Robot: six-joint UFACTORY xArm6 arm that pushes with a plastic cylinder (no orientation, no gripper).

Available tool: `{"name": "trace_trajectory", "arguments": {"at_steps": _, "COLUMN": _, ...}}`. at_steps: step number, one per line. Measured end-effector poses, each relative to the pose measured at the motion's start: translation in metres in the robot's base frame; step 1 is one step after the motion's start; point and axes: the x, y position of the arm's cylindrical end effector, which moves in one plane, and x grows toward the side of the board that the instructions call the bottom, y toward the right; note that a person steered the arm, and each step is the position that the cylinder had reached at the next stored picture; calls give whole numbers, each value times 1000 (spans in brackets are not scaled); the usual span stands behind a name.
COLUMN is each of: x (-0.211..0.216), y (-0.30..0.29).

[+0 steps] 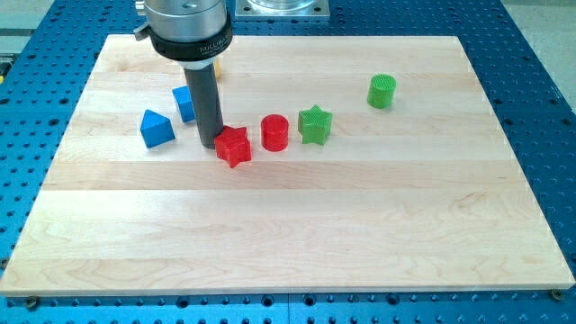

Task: Place the red circle parallel to the red star

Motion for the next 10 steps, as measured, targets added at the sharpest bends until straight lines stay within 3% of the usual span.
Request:
{"name": "trace_trajectory", "arguments": {"at_steps": 3, "x": 6, "y": 14}}
{"name": "trace_trajectory", "arguments": {"at_steps": 6, "x": -33, "y": 53}}
{"name": "trace_trajectory", "arguments": {"at_steps": 9, "x": -69, "y": 49}}
{"name": "trace_trajectory", "arguments": {"at_steps": 10, "x": -35, "y": 49}}
